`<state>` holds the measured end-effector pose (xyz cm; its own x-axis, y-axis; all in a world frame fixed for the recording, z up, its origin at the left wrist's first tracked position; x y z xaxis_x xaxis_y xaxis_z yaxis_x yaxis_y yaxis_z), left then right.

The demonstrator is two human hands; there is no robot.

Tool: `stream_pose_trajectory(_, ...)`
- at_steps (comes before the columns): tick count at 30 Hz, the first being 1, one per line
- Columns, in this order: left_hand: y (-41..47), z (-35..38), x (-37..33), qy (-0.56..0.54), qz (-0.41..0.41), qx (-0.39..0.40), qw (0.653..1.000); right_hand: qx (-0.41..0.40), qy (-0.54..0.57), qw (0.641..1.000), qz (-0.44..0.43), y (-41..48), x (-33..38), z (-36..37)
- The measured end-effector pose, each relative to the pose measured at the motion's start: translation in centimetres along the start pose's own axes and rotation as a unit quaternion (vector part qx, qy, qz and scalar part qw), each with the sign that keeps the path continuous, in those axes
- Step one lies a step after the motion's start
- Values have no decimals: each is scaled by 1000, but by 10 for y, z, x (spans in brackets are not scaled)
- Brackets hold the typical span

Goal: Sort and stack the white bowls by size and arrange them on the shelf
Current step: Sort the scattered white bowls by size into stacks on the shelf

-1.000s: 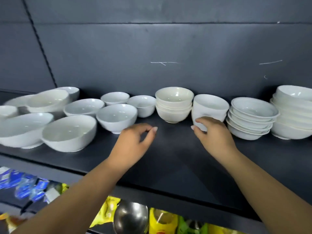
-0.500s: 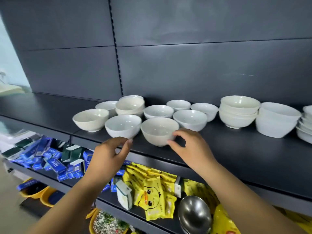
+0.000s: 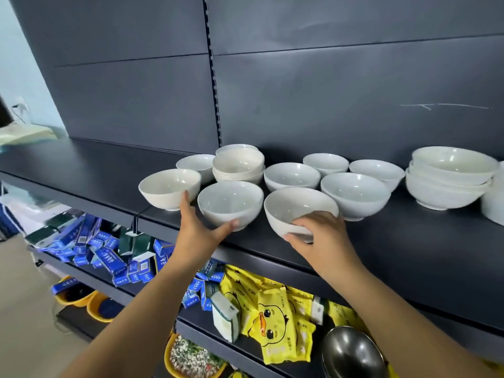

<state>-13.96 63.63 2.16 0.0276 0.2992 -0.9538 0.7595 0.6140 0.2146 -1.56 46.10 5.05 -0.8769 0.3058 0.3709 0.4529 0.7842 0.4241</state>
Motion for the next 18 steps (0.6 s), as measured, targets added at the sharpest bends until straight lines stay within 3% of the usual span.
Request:
stream_pose_trajectory(3, 11, 5, 0, -4, 21, 21, 1000, -36, 50, 998, 7, -3, -7, -4)
stream_pose_trajectory(6, 16, 7, 3, 45, 30, 22, 998, -40, 136, 985, 95, -11, -24, -2)
stream_pose_trajectory(11, 23, 1, 9, 73, 30, 15, 997, 15, 316, 928, 198, -16, -39, 10)
stream_pose_trajectory(18, 25, 0, 12, 81, 15, 38, 996, 6, 385, 899, 207, -18, -49, 10)
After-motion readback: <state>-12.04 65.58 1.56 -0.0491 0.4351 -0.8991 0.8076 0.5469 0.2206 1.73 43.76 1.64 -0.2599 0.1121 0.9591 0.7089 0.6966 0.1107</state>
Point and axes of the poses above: each hand's wrist, its own y-axis towards the middle knuckle, its own z-axis out of the palm, x = y × z, the point moved 7 cm from there along y, towards the middle knuckle, and after that the axes turned 15 degrees about x, right-handed, at the moved point
